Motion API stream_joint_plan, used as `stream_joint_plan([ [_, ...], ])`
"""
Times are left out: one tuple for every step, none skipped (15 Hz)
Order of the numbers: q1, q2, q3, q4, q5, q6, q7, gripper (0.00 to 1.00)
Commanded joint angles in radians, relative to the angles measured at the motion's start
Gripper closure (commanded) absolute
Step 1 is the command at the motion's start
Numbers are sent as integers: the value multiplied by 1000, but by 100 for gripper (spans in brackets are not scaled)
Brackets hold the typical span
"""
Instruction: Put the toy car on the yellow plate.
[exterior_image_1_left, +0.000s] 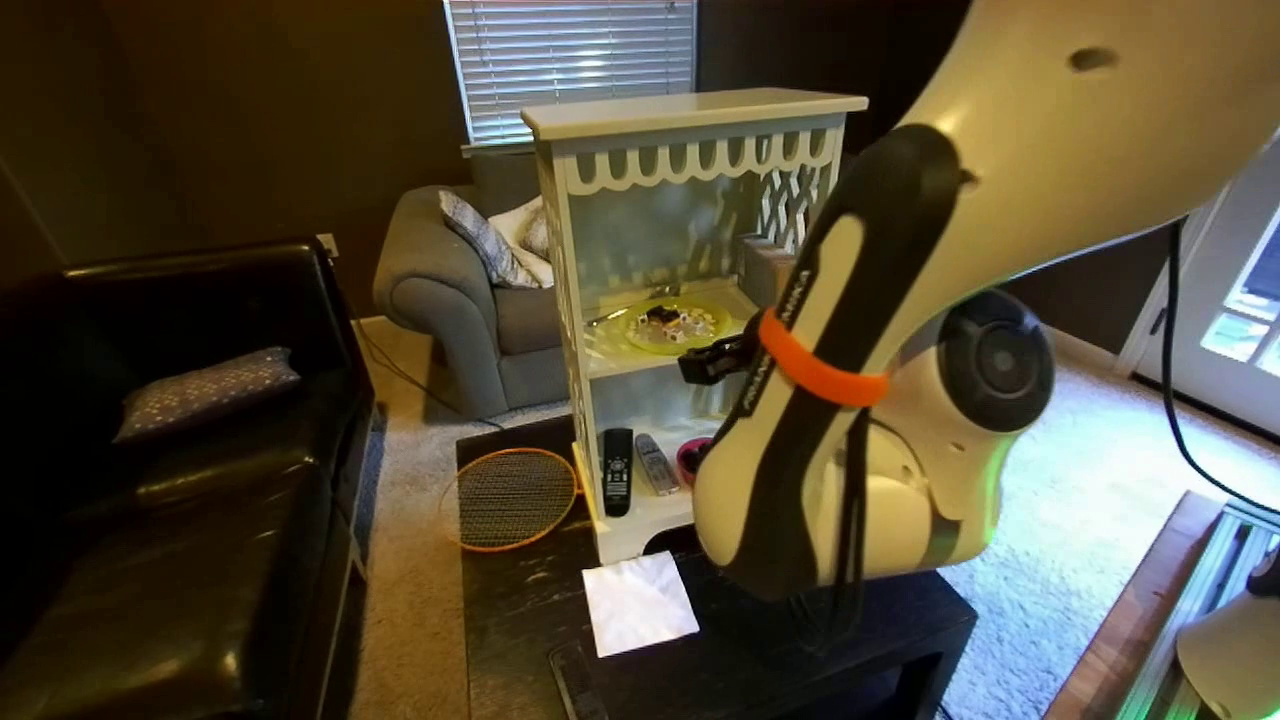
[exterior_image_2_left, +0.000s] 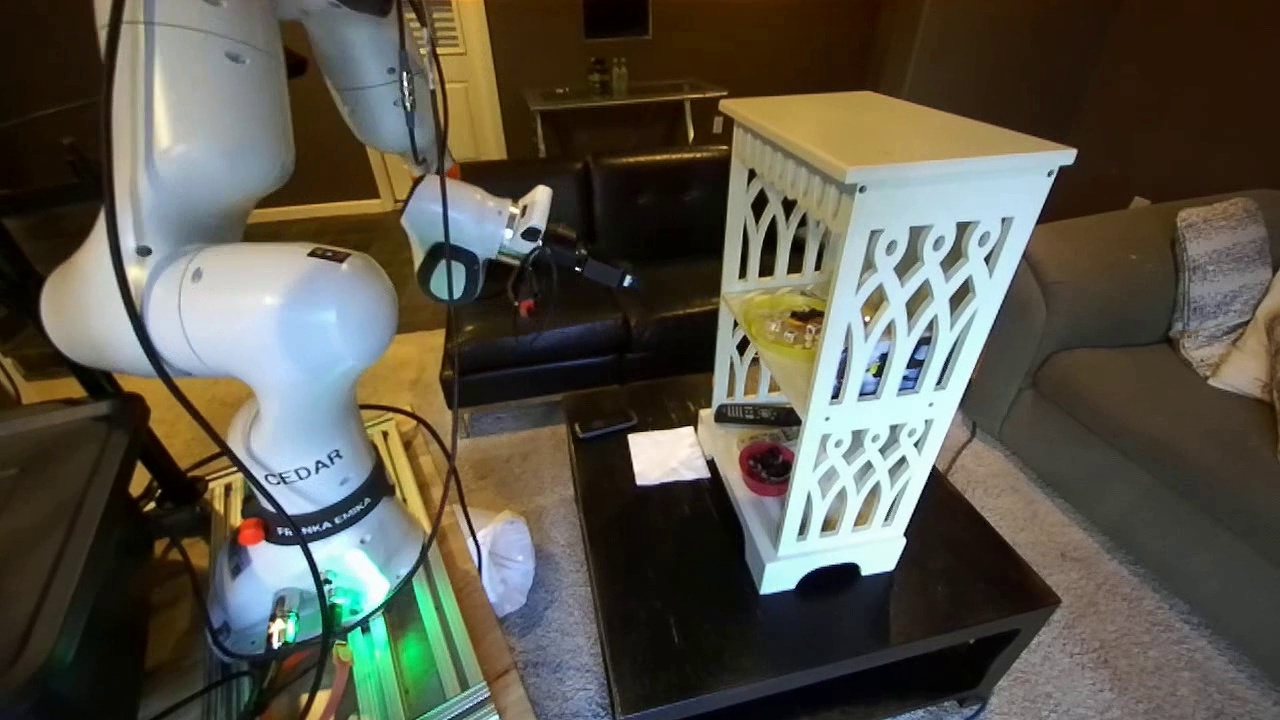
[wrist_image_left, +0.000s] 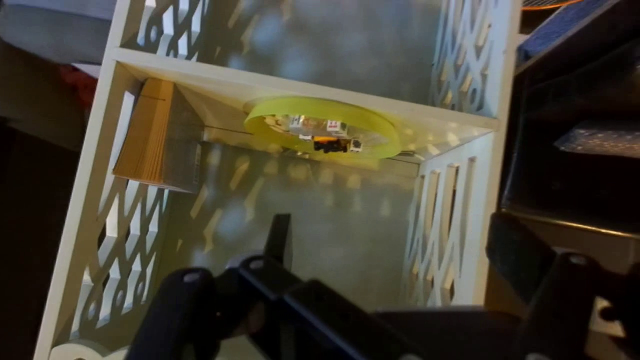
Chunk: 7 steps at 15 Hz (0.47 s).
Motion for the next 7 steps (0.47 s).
stream_joint_plan([
  [56,-247,52,-213,-2,-84,63,0],
  [57,-298,59,-274,-37,-102,92,0],
  [-64,-151,141,-130,-13,-17,34,0],
  [-58,-195,152,-175,-15,-35,49,0],
  [-57,-229,159,-209,-16,-46,57,0],
  [-58,-252,162,-229,-17,-54,58,0],
  [-59,-263,163,-235,-17,-60,59,0],
])
